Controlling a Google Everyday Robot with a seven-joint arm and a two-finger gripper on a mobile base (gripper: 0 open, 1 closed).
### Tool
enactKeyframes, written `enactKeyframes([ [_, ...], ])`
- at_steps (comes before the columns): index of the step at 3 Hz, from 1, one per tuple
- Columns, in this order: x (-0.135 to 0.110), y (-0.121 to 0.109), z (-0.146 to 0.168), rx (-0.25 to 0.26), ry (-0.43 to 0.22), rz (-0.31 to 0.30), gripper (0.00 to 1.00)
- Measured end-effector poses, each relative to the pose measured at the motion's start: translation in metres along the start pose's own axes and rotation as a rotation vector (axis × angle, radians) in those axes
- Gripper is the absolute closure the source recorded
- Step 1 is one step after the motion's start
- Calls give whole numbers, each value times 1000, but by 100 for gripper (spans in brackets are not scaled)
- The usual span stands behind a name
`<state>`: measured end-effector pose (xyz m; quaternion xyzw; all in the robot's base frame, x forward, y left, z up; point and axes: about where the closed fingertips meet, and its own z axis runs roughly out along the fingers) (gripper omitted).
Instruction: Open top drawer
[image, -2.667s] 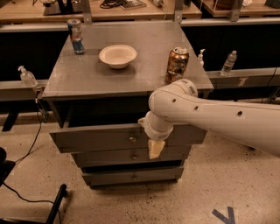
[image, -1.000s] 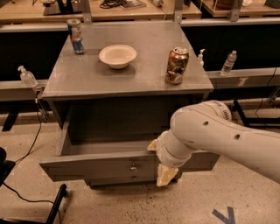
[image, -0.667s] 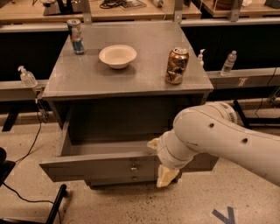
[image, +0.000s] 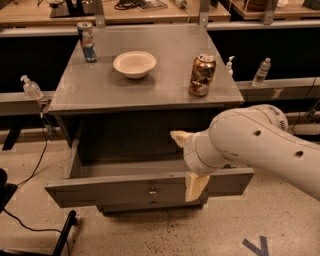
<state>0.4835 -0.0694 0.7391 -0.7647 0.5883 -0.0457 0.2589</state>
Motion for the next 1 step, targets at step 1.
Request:
enactKeyframes([
  [1,0,0,0,0,0,0,0],
])
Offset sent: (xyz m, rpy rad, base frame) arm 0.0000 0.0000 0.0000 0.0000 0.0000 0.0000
